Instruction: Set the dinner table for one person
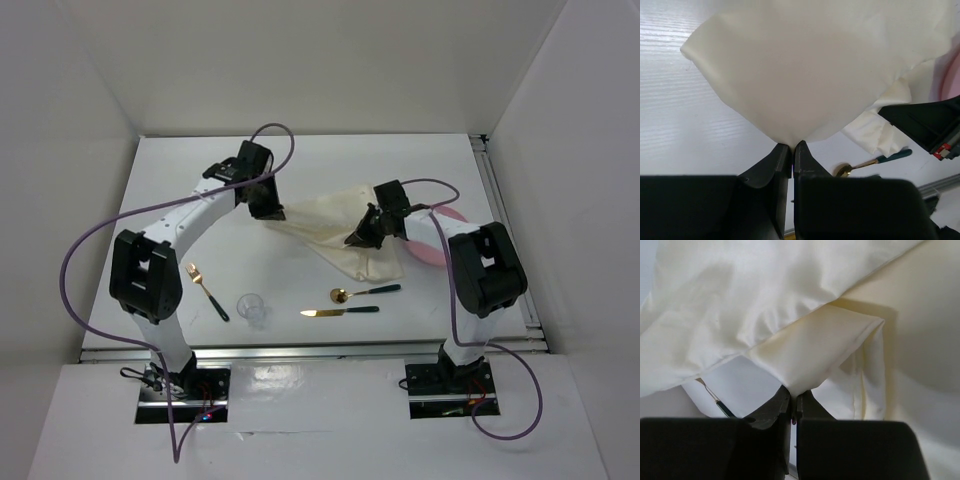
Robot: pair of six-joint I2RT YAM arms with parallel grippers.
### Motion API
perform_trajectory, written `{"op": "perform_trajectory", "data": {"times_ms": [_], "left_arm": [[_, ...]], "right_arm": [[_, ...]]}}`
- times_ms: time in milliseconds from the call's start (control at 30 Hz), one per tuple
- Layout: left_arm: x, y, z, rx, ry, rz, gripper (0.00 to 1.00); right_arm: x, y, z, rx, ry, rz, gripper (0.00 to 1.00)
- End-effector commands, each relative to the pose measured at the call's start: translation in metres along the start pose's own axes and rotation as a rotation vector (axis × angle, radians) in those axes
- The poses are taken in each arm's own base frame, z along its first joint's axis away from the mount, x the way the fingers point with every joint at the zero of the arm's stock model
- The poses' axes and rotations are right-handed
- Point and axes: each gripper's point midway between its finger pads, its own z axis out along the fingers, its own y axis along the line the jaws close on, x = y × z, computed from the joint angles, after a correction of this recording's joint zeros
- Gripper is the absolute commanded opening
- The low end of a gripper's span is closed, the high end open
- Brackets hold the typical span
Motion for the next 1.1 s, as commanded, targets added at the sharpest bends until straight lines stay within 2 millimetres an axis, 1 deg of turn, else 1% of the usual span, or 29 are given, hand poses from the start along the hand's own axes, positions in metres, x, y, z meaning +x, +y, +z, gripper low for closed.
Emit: {"op": "perform_trajectory", "data": {"times_ms": [0,33,67,100,133,167,200,233,300,333,367,400,433,467,533,567,600,633,667,700,767,800,833,867,900,933,967,1033,1067], "left_arm": [[-0.037,-0.001,-0.016,0.069,-0.048,-0.033,0.0],[-0.046,-0.001,-0.021,0.074,-0.07,-0.04,0.0],[-0.059,-0.004,-0.023,0.086,-0.082,-0.047,0.0],[-0.071,0.0,-0.029,0.091,-0.097,-0.065,0.0],[-0.081,0.0,-0.038,0.105,-0.116,-0.074,0.0],[-0.092,-0.006,-0.05,0.153,-0.115,-0.084,0.0],[-0.102,-0.004,-0.057,0.174,-0.13,-0.106,0.0],[-0.113,0.011,-0.065,0.18,-0.147,-0.149,0.0],[-0.126,0.013,-0.085,0.245,-0.183,-0.194,0.0],[-0.136,0.023,-0.103,0.26,-0.227,-0.227,0.0],[-0.137,0.028,-0.108,0.27,-0.234,-0.257,0.0],[-0.141,0.025,-0.118,0.322,-0.236,-0.288,0.0],[-0.149,0.034,-0.131,0.339,-0.264,-0.319,0.0],[-0.149,0.032,-0.145,0.367,-0.283,-0.326,0.0],[-0.153,0.029,-0.166,0.406,-0.308,-0.356,0.0],[-0.153,0.027,-0.183,0.419,-0.34,-0.361,0.0],[-0.157,0.028,-0.196,0.432,-0.368,-0.39,0.0],[-0.158,0.028,-0.206,0.44,-0.386,-0.411,0.0],[-0.164,0.033,-0.218,0.449,-0.43,-0.427,0.0],[-0.16,0.031,-0.234,0.475,-0.457,-0.429,0.0],[-0.164,0.036,-0.255,0.507,-0.501,-0.462,0.0],[-0.166,0.038,-0.259,0.518,-0.506,-0.468,0.0],[-0.165,0.035,-0.273,0.546,-0.509,-0.461,0.0],[-0.169,0.04,-0.282,0.555,-0.526,-0.471,0.0],[-0.172,0.036,-0.298,0.572,-0.547,-0.453,0.0],[-0.17,0.034,-0.305,0.596,-0.534,-0.462,0.0],[-0.172,0.037,-0.309,0.605,-0.543,-0.468,0.0],[-0.174,0.034,-0.314,0.647,-0.536,-0.467,0.0],[-0.179,0.031,-0.318,0.677,-0.55,-0.464,0.0]], "right_arm": [[-0.039,0.036,-0.035,-0.101,-0.149,-0.061,0.0],[-0.04,0.04,-0.041,-0.114,-0.161,-0.075,0.0],[-0.054,0.042,-0.052,-0.123,-0.195,-0.09,0.0],[-0.057,0.048,-0.059,-0.136,-0.208,-0.112,0.0],[-0.067,0.056,-0.075,-0.156,-0.244,-0.127,0.0],[-0.076,0.067,-0.09,-0.17,-0.269,-0.147,0.0],[-0.083,0.073,-0.102,-0.178,-0.294,-0.186,0.0],[-0.086,0.084,-0.119,-0.199,-0.319,-0.216,0.0],[-0.096,0.098,-0.145,-0.199,-0.384,-0.267,0.0],[-0.097,0.105,-0.161,-0.221,-0.41,-0.289,0.0],[-0.099,0.111,-0.172,-0.224,-0.434,-0.302,0.0],[-0.099,0.115,-0.181,-0.231,-0.446,-0.317,0.0],[-0.099,0.12,-0.191,-0.245,-0.46,-0.322,0.0],[-0.099,0.129,-0.209,-0.27,-0.491,-0.343,0.0],[-0.1,0.138,-0.226,-0.293,-0.52,-0.363,0.0],[-0.102,0.146,-0.241,-0.307,-0.552,-0.377,0.0],[-0.101,0.15,-0.252,-0.321,-0.567,-0.383,0.0],[-0.101,0.151,-0.255,-0.319,-0.57,-0.393,0.0],[-0.103,0.156,-0.266,-0.331,-0.596,-0.397,0.0],[-0.102,0.161,-0.278,-0.346,-0.613,-0.402,0.0],[-0.102,0.169,-0.287,-0.367,-0.627,-0.42,0.0],[-0.102,0.178,-0.299,-0.397,-0.641,-0.433,0.0],[-0.099,0.184,-0.307,-0.416,-0.639,-0.453,0.0],[-0.103,0.187,-0.303,-0.409,-0.631,-0.45,0.0],[-0.103,0.199,-0.32,-0.436,-0.643,-0.462,0.0],[-0.102,0.204,-0.325,-0.449,-0.639,-0.479,0.0],[-0.104,0.21,-0.331,-0.461,-0.652,-0.484,0.0],[-0.104,0.22,-0.341,-0.49,-0.655,-0.499,0.0],[-0.105,0.222,-0.337,-0.493,-0.643,-0.502,0.0]]}}
